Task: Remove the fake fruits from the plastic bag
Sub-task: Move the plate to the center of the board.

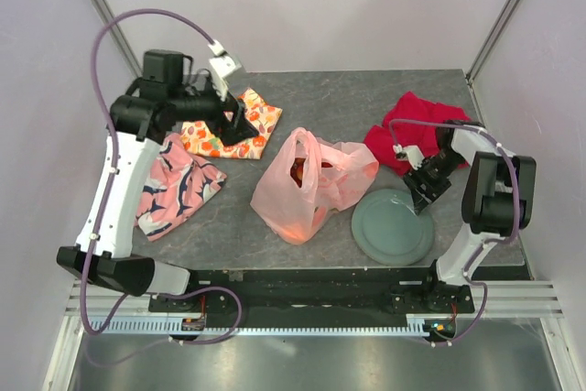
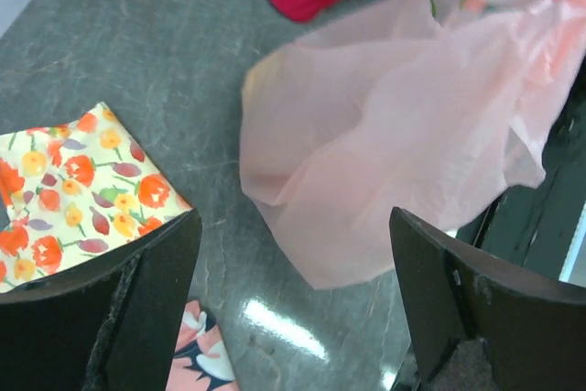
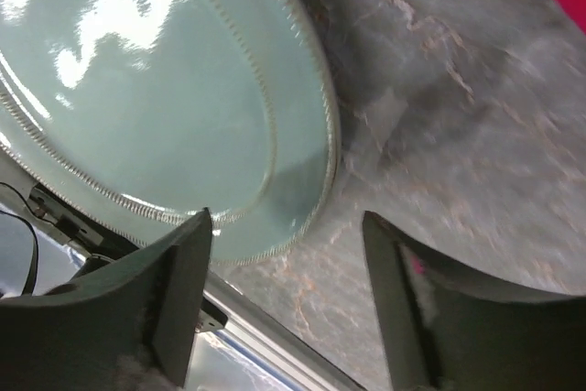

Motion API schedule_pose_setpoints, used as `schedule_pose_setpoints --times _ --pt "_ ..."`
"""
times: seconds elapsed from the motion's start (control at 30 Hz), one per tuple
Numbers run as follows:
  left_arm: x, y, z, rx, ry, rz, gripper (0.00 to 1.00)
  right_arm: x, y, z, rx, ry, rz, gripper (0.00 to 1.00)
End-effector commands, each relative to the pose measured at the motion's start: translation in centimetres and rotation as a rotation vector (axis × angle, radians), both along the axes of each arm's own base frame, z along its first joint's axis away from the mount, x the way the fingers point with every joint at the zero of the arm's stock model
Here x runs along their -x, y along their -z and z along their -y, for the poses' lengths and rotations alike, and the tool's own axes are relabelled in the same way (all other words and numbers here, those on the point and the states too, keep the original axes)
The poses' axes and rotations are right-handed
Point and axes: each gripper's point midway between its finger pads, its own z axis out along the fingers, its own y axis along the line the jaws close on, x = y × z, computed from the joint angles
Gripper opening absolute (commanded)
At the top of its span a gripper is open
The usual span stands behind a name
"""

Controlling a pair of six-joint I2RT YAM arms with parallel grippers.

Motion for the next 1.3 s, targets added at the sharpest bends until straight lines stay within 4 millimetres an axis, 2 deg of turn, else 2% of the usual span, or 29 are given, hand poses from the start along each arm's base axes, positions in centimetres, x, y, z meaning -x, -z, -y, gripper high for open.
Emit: schedule_pose_setpoints --times 0.0,0.1,0.2,0.23,0.3,0.33,0.37,0.4,0.43,0.5,0.6,0.63,0.7,0.73,0.77,0.83,0.9,1.0,1.07,1.1,1.13,1.17,1.2,1.23,1.27 --pt "-2.1 -5.8 -2.4 0.218 -0.078 0.034 0.91 -0.3 1.5 -0.3 -0.033 -0.023 -0.063 0.7" --pt "-0.4 -7.1 -2.1 0.233 -0.021 0.068 0.96 0.0 2.6 -0.7 -0.07 -0.022 -0.133 0.59" --pt "0.4 -6.8 -1.7 0.257 0.001 0.023 0.96 -0.3 3.7 -1.3 -0.097 0.004 -0.183 0.4" --pt "0.9 -6.7 -1.3 0.274 0.031 0.006 0.96 -0.6 3.8 -1.6 -0.108 0.019 -0.208 0.3" --pt "2.1 -6.0 -0.4 0.273 0.076 -0.02 0.96 -1.0 3.7 -2.9 -0.156 0.043 -0.232 0.2" --pt "2.6 -5.5 -0.1 0.26 0.091 -0.025 0.96 -1.3 3.6 -3.8 -0.172 0.051 -0.257 0.1" --pt "3.4 -4.9 0.7 0.235 0.129 -0.019 0.96 -1.5 3.5 -4.4 -0.186 0.059 -0.266 0.07" --pt "3.8 -3.8 0.9 0.213 0.132 -0.037 0.96 -1.8 3.4 -5.4 -0.218 0.068 -0.271 0.05" --pt "4.3 -3.5 0.9 0.186 0.127 -0.015 0.96 -2.1 3.4 -6.5 -0.23 0.061 -0.28 0.0" --pt "5.7 -2.0 1.8 0.113 0.191 0.045 0.96 -2.6 3.2 -8.2 -0.263 0.107 -0.298 0.0" --pt "6.4 -1.9 1.5 0.057 0.19 0.126 0.99 -4.5 3.3 -10.0 -0.294 0.177 -0.307 0.0" --pt "6.2 -1.8 1.3 0.05 0.176 0.125 0.99 -5.9 3.2 -11.5 -0.323 0.172 -0.286 0.0" --pt "6.4 -1.6 1.3 0.049 0.176 0.113 0.99 -7.5 3.0 -12.5 -0.347 0.251 -0.296 0.0" --pt "6.6 -1.4 1.4 0.055 0.187 0.103 0.99 -9.2 3.0 -13.2 -0.384 0.274 -0.271 0.0" --pt "6.6 -1.2 1.6 0.055 0.192 0.094 0.99 -10.1 3.0 -13.5 -0.391 0.289 -0.261 0.0" --pt "6.4 -0.8 2.0 0.059 0.202 0.081 0.99 -11.7 3.3 -14.2 -0.38 0.277 -0.225 0.0" --pt "6.0 -0.7 2.7 0.042 0.22 0.1 0.99 -12.4 4.0 -14.8 -0.377 0.282 -0.228 0.0" --pt "4.3 -1.0 3.4 0.003 0.211 0.151 0.99 -13.3 4.0 -15.6 -0.392 0.271 -0.213 0.0" --pt "2.0 -1.5 3.1 -0.036 0.13 0.199 0.99 -13.5 3.6 -15.4 -0.387 0.258 -0.191 0.14" --pt "1.1 -1.5 3.1 -0.045 0.101 0.205 0.99 -13.8 2.1 -15.2 -0.391 0.251 -0.152 0.24" --pt "0.1 -1.7 2.7 -0.053 0.033 0.197 0.98 -13.5 1.4 -15.0 -0.397 0.238 -0.133 0.4" --pt "-0.5 -2.8 2.5 -0.034 -0.001 0.222 0.98 -13.6 0.1 -14.7 -0.409 0.23 -0.1 0.53" --pt "-0.7 -3.3 2.5 -0.024 -0.025 0.222 0.98 -13.9 -3.2 -14.5 -0.431 0.205 -0.008 0.62" --pt "-0.7 -3.6 2.3 0.0 -0.068 0.198 0.98 -14.0 -4.8 -13.9 -0.44 0.197 0.042 0.74" --pt "-0.8 -4.2 2.2 0.021 -0.098 0.202 0.98 -14.1 -6.5 -13.6 -0.444 0.162 0.107 0.78"
